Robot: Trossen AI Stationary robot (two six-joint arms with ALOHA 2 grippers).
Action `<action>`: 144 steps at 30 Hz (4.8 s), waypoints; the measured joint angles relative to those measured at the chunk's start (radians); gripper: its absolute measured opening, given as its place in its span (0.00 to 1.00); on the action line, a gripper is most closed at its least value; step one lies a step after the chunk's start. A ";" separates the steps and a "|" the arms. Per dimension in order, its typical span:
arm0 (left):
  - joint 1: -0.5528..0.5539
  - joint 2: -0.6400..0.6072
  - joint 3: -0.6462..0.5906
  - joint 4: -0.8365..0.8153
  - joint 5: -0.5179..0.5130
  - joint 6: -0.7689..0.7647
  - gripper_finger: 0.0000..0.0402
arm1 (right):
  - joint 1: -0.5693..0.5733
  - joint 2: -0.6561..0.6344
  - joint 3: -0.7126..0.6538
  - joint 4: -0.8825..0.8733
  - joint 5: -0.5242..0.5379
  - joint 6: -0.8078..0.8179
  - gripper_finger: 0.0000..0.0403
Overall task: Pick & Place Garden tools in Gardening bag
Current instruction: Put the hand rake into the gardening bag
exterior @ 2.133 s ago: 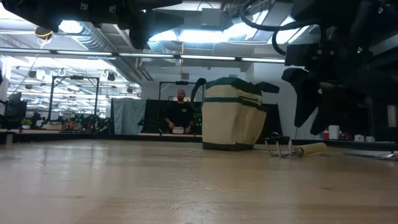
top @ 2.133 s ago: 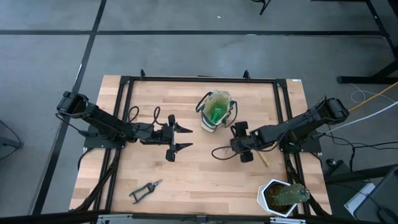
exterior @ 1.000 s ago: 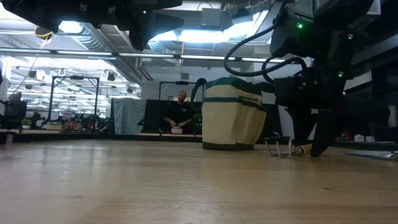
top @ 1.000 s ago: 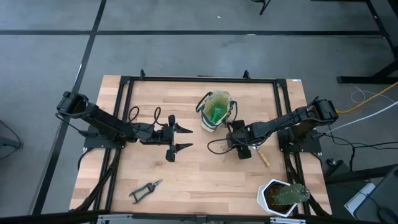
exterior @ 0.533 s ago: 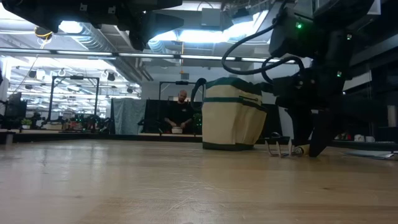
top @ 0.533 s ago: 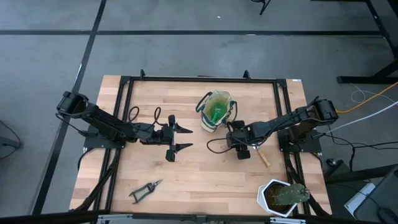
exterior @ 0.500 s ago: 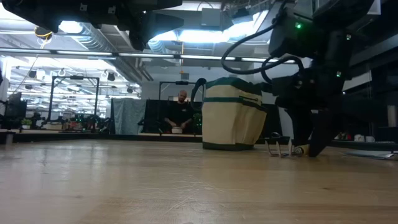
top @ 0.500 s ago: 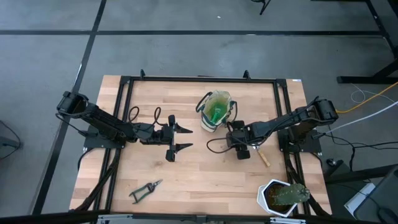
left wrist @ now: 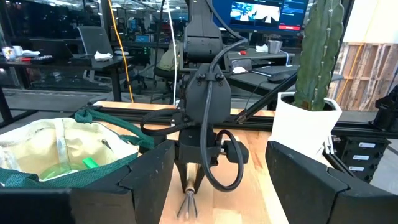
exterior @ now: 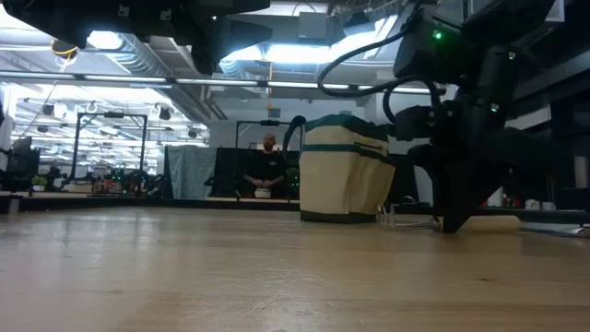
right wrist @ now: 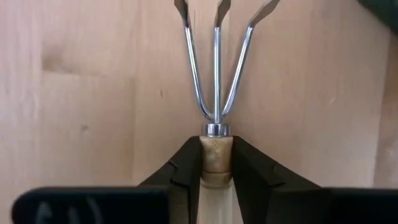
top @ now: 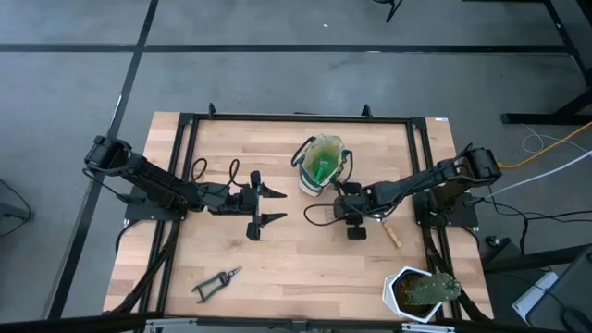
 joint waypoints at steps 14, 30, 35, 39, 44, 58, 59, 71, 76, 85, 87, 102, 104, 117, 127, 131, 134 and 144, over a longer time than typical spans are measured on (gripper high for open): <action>0.000 0.000 0.000 0.000 0.000 0.000 0.62 | 0.039 0.068 0.000 0.294 -0.133 0.076 0.18; 0.000 0.000 0.000 -0.001 0.006 0.000 0.62 | 0.135 0.199 0.002 0.663 -0.122 0.074 0.18; 0.000 0.000 0.000 0.000 0.006 0.000 0.62 | 0.159 0.199 0.002 0.752 -0.121 0.074 0.18; 0.000 0.000 0.000 0.000 0.007 0.000 0.62 | 0.172 0.198 0.002 0.818 -0.121 0.074 0.18; 0.000 0.000 0.000 0.000 0.007 0.000 0.62 | 0.187 0.198 0.002 0.858 -0.121 0.074 0.18; 0.000 0.000 0.000 0.000 0.007 0.000 0.62 | 0.209 0.198 0.002 1.049 -0.121 0.111 0.18; 0.000 0.000 0.000 0.000 0.007 0.000 0.62 | 0.210 0.198 0.002 1.067 -0.121 0.111 0.18; 0.000 0.000 0.000 0.000 0.007 0.000 0.62 | 0.211 0.197 0.002 1.190 -0.144 0.187 0.18; 0.000 0.000 0.000 0.000 0.007 0.000 0.62 | 0.218 0.197 0.002 1.248 -0.149 0.189 0.18; 0.000 0.000 0.000 0.000 0.007 0.000 0.62 | 0.235 0.196 0.002 1.431 -0.234 0.189 0.18; 0.000 0.000 0.000 0.000 0.007 0.000 0.62 | 0.238 0.196 0.002 1.483 -0.245 0.187 0.18; 0.000 0.000 0.000 0.000 0.007 0.000 0.62 | 0.215 0.106 0.002 1.534 -0.245 0.157 0.18; 0.000 0.000 0.000 0.000 0.007 0.000 0.62 | 0.215 0.094 0.002 1.533 -0.245 0.138 0.18; 0.000 0.000 0.000 0.000 0.007 0.000 0.62 | 0.173 0.046 0.003 1.515 -0.244 0.100 0.18; 0.000 0.000 0.000 0.000 0.008 0.000 0.62 | 0.142 0.046 0.003 1.504 -0.302 0.126 0.18; 0.000 0.000 0.000 0.000 0.008 0.000 0.62 | 0.120 0.022 0.003 1.500 -0.302 0.126 0.18; 0.000 0.000 0.000 0.000 0.008 0.000 0.62 | 0.100 -0.020 0.003 1.471 -0.302 0.126 0.18; 0.000 0.000 0.000 0.000 0.008 0.000 0.62 | 0.017 -0.109 0.003 1.394 -0.288 0.126 0.18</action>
